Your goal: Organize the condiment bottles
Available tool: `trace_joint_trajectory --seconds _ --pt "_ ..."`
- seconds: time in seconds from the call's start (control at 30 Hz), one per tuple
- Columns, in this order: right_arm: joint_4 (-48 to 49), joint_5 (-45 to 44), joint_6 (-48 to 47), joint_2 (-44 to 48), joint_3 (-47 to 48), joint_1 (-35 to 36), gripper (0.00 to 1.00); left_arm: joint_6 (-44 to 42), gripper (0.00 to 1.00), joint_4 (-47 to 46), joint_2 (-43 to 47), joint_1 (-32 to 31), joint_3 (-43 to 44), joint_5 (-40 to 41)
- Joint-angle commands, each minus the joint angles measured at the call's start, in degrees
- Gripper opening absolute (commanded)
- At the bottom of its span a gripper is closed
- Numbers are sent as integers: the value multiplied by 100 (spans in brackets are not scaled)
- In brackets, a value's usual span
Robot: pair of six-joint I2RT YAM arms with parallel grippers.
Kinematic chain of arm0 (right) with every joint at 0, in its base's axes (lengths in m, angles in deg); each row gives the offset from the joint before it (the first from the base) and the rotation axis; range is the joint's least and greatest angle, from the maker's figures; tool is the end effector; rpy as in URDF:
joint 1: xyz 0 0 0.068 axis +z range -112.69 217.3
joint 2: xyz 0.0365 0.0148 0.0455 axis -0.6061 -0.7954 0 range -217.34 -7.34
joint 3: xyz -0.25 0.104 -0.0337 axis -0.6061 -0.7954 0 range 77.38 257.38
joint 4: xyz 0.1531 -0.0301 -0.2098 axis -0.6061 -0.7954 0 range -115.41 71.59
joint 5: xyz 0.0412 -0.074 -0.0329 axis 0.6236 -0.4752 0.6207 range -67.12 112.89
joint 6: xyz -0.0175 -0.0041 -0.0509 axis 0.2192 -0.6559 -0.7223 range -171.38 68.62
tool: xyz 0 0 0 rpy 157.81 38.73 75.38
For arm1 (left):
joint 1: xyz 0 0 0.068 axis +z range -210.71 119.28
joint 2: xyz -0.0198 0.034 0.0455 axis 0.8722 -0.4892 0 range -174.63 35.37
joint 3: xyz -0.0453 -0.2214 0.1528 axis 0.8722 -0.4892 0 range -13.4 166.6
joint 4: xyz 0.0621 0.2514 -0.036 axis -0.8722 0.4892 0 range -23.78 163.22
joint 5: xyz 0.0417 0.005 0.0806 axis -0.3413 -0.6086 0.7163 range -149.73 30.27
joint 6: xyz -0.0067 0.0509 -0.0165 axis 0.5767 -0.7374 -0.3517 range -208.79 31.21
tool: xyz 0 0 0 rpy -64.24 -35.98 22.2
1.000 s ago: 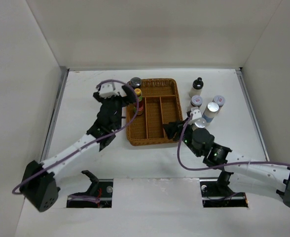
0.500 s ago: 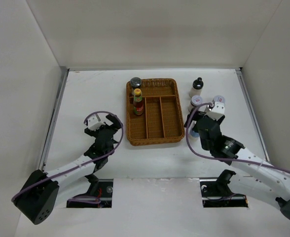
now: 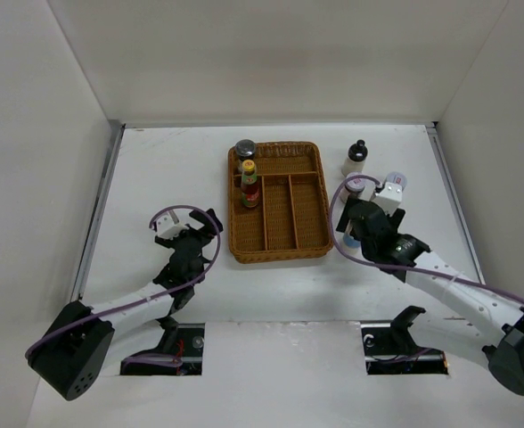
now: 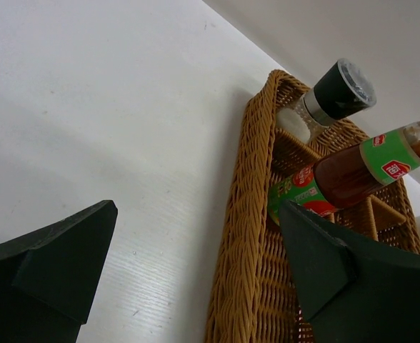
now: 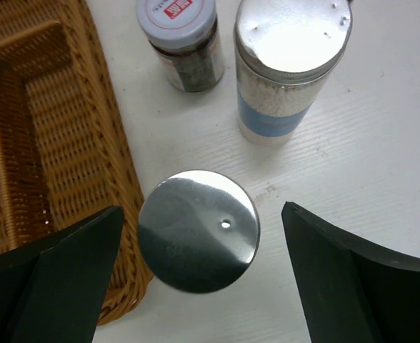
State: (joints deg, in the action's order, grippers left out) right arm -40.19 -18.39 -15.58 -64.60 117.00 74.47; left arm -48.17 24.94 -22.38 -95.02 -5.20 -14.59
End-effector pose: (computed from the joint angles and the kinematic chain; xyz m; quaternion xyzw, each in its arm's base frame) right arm 0.1789 0.1062 0.2545 0.1404 0.8479 -0.0185 0.5109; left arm 0.1644 -0.0816 0.1750 -0.2893 0.6834 -0.1371 0.6561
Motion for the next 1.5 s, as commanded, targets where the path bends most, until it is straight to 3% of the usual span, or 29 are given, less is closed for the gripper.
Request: trace_joint_trajectory --seconds 0.0,0.07,0.13,0.27,0.4,0.6,0.7,0.87,1.03,1.47 --pt "420 129 -72 -75 196 -232 95 104 100 -372 36 16 32 -67" --pt "508 33 -186 -41 187 -285 75 104 100 -372 19 25 32 -67" --pt "482 -221 -309 135 274 -259 62 113 100 -381 -7 34 32 -67" --pt "385 -433 -669 478 897 197 56 157 100 -504 -34 60 -3 -137" --pt "796 -364 -1117 155 1714 523 56 174 100 -513 -87 60 5 -173" --pt "2974 470 -2066 -1496 2558 498 57 192 100 -522 -69 86 23 -366" --pt "3504 944 -2322 -2366 3225 305 57 201 100 -522 -95 95 32 -428" --pt "3479 1551 -2445 -3887 4693 14 57 201 100 -522 -122 148 41 -463" --pt "3435 1869 -2375 -4925 5494 -170 57 253 100 -522 -218 157 76 -647" --pt "3268 2106 -2155 -6096 5856 -294 65 288 100 -548 -341 271 128 -797"
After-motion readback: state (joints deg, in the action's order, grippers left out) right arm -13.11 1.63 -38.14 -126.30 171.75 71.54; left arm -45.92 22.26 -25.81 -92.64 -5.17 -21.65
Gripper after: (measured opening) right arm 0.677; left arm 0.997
